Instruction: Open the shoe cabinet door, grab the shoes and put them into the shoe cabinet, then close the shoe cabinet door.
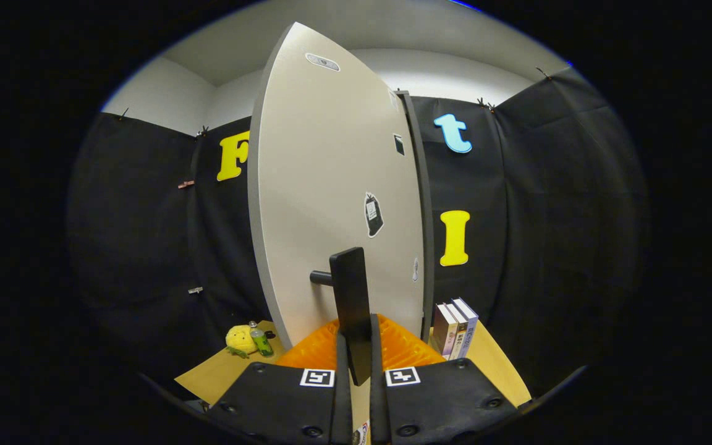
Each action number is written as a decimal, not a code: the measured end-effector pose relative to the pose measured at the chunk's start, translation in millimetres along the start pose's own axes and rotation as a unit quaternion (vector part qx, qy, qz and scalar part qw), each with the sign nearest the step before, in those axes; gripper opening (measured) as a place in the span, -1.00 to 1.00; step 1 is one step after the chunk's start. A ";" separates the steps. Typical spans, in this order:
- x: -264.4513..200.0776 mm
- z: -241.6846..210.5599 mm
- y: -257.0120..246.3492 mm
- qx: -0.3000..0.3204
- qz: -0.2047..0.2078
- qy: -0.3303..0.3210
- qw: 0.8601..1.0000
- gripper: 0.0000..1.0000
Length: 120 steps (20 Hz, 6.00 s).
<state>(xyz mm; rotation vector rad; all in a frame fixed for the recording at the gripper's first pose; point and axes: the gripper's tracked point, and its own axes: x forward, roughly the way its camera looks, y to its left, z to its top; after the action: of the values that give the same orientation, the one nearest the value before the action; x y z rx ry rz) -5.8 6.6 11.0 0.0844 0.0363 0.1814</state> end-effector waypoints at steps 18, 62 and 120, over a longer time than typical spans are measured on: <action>-19.4 13.2 -109.8 0.029 -0.034 -0.007 0.999 -0.82; -0.7 -407.7 73.6 0.042 0.012 0.328 0.944 0.91; 396.9 -128.3 50.9 0.007 -0.066 0.203 0.977 -0.87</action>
<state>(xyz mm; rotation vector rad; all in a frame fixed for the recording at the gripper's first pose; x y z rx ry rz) 369.6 138.9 -123.5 0.0577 0.4490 0.0630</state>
